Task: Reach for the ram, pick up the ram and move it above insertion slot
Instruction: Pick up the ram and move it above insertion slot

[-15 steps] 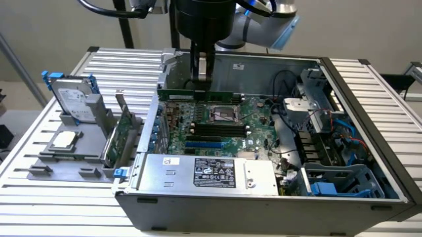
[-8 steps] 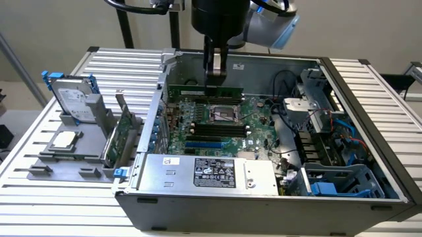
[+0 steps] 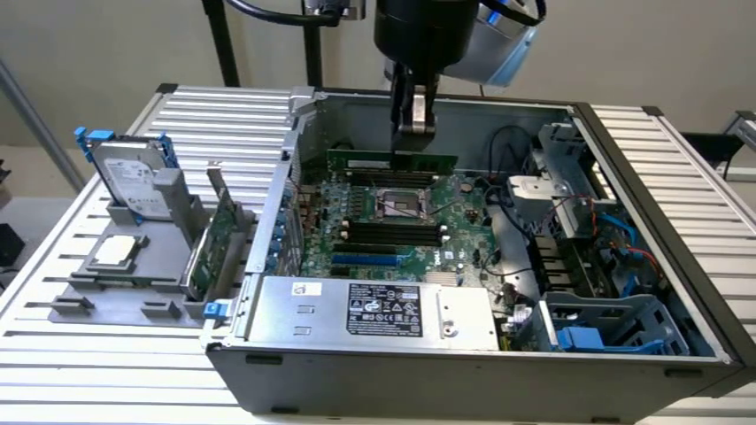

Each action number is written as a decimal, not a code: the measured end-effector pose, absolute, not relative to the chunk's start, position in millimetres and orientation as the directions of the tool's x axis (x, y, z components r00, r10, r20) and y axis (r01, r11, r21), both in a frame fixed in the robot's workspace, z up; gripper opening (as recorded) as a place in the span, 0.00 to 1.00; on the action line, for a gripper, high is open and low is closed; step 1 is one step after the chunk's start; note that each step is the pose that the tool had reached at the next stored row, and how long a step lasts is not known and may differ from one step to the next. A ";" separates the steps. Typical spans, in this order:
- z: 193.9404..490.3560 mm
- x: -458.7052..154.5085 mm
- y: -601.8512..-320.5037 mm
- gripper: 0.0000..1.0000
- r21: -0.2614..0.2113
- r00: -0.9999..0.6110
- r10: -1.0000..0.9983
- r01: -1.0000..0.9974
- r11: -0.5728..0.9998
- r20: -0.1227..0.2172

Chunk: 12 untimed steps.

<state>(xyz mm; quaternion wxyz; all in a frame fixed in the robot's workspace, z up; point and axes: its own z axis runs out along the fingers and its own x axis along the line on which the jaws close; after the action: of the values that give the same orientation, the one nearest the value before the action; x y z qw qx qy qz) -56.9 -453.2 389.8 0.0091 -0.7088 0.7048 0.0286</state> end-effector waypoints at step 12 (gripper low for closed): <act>389.0 -40.2 -443.3 0.13 0.028 -0.004 -0.999 -1.000 0.002 -0.053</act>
<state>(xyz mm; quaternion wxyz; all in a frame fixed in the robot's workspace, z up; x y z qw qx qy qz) -40.2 -443.3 389.0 0.0092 -0.7057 0.7079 0.0286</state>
